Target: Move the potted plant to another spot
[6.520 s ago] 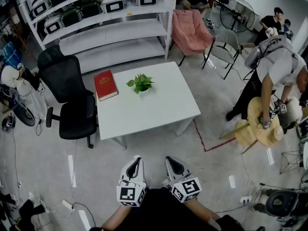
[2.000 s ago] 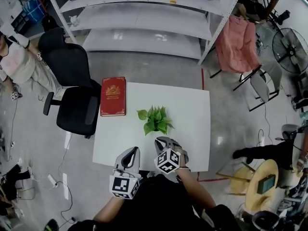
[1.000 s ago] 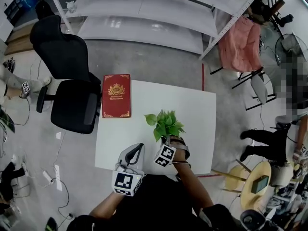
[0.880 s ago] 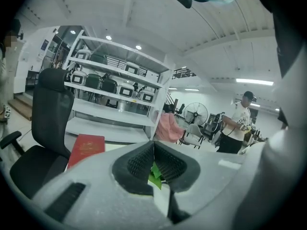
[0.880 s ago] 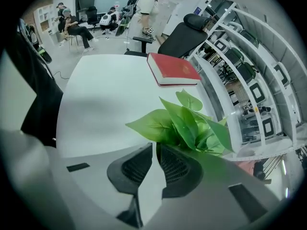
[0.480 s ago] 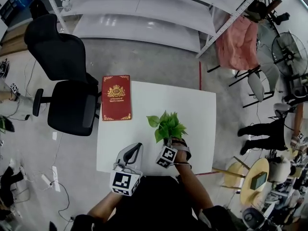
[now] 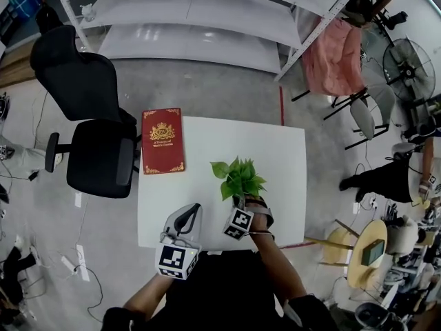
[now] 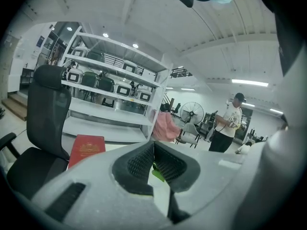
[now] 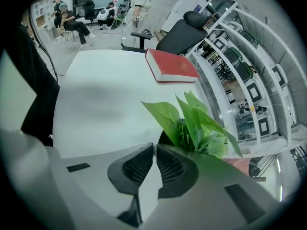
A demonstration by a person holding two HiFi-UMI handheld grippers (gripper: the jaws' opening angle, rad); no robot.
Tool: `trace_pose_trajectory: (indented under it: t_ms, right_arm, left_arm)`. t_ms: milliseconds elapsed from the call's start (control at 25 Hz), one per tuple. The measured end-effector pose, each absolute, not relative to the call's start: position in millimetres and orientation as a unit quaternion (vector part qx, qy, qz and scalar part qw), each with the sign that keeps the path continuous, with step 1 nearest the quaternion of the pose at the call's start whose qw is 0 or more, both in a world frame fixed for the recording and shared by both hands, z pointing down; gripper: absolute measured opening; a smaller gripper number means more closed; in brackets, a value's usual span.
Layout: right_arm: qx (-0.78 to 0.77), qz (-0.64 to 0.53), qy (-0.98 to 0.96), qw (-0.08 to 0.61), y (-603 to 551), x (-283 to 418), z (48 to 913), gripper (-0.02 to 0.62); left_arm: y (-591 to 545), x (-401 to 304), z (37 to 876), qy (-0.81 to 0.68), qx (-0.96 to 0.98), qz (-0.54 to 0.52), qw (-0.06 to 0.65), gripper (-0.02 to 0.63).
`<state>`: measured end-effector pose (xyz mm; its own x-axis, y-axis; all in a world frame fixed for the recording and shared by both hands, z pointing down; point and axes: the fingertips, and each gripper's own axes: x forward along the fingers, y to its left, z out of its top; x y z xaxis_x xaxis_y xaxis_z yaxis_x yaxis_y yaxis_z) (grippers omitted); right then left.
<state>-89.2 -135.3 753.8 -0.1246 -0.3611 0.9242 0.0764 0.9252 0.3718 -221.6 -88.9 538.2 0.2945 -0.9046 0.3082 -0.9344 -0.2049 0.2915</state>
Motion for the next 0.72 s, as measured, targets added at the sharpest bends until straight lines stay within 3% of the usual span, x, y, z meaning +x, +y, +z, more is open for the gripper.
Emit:
trace_pose_trajectory:
  t_ms: [720]
  right_arm:
    - [0.102, -0.212, -0.756, 0.611, -139, -37, 733, 0.015]
  left_arm:
    - [-97, -152, 518, -0.614, 0.764, 0.027, 0.197, 0.017]
